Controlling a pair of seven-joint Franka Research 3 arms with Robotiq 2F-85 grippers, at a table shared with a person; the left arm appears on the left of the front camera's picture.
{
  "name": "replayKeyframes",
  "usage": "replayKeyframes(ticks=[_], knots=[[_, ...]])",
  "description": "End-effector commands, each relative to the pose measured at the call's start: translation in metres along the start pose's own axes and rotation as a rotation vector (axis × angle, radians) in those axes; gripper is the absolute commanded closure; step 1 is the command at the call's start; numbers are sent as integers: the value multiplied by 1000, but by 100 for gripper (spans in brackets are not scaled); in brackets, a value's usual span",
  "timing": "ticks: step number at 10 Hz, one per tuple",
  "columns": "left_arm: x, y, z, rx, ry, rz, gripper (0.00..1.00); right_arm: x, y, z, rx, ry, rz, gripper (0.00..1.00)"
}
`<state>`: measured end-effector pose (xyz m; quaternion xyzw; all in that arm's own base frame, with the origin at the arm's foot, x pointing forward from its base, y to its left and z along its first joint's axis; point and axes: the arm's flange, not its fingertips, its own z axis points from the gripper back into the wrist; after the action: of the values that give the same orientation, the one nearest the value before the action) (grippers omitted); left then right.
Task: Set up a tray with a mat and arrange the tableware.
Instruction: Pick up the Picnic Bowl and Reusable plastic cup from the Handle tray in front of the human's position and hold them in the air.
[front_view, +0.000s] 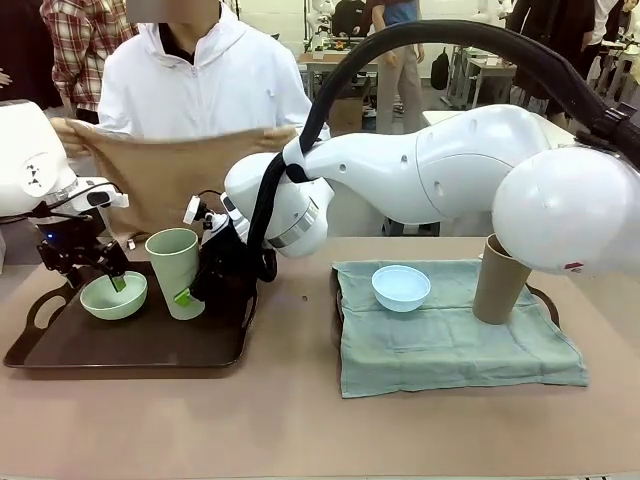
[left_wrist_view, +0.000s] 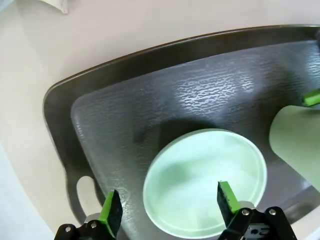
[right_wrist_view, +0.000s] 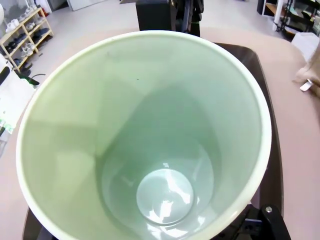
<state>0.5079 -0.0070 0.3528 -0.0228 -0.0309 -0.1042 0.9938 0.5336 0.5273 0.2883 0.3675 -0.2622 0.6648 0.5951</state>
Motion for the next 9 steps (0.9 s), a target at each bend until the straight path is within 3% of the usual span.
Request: replayKeyframes(ticks=[1,3,4,5,6,7,8,9], knots=[[5,5,-3,27,3,23,0,4,-6,-2,-14,-13,-5,0],[11,5,-8,39,6,68,0,2,-7,0,-8,-25,10,0],[12,6,-7,30,-11,86,36,2,-7,2,-3,-26,38,47],[14,5,-7,33,-16,106,56,0,-6,3,1,-26,47,59],[16,6,-7,34,-20,114,92,-1,-6,3,3,-23,60,100],[16,7,-7,37,-18,123,100,-2,-6,4,4,-26,60,100],[16,8,-7,39,-14,130,100,-2,-6,5,3,-27,63,100],[17,7,-6,40,-10,131,100,-1,-5,5,0,-26,65,78]])
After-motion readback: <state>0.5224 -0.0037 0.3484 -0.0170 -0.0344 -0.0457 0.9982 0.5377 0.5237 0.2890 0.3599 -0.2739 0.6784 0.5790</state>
